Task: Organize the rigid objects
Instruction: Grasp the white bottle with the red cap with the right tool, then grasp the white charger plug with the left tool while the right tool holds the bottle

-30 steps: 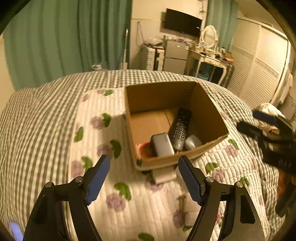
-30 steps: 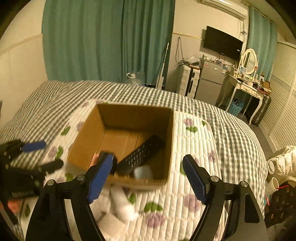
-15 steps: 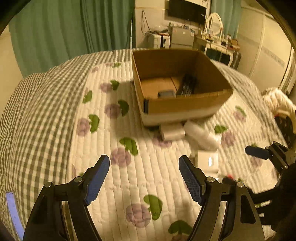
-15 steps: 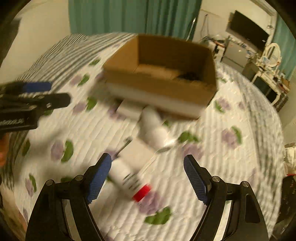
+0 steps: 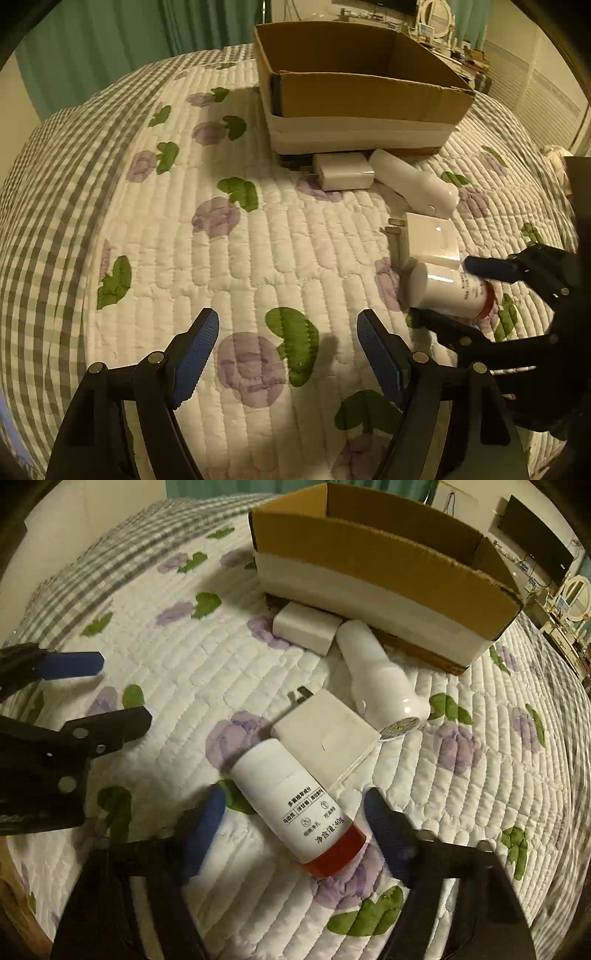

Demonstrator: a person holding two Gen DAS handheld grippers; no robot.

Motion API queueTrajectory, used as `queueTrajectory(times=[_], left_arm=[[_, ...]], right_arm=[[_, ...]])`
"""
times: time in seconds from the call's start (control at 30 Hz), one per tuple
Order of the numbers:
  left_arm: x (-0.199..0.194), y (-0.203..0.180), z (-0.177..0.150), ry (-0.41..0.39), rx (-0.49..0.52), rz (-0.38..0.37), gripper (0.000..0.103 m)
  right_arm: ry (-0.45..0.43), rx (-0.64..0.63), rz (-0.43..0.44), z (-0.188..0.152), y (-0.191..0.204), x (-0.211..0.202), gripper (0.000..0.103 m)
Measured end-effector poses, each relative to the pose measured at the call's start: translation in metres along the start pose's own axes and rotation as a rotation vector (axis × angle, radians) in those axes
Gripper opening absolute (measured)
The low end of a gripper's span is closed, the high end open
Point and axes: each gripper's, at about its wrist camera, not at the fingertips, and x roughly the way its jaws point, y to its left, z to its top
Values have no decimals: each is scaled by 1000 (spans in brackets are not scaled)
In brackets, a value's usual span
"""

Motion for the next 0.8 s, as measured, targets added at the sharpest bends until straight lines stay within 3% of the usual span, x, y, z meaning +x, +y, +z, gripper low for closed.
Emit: queueTrajectory(times=[0.27, 0.5, 0.8], left_arm=[[-3, -8, 4, -13, 18, -11, 80], [1, -24, 8, -23, 45, -26, 80], [15, -53, 22, -41, 70, -84, 80]], right_arm=[[-18, -9, 55, -11, -1, -19, 39], [-84, 69, 60, -24, -24, -48, 36], [-171, 199, -39, -13, -82, -63, 36]])
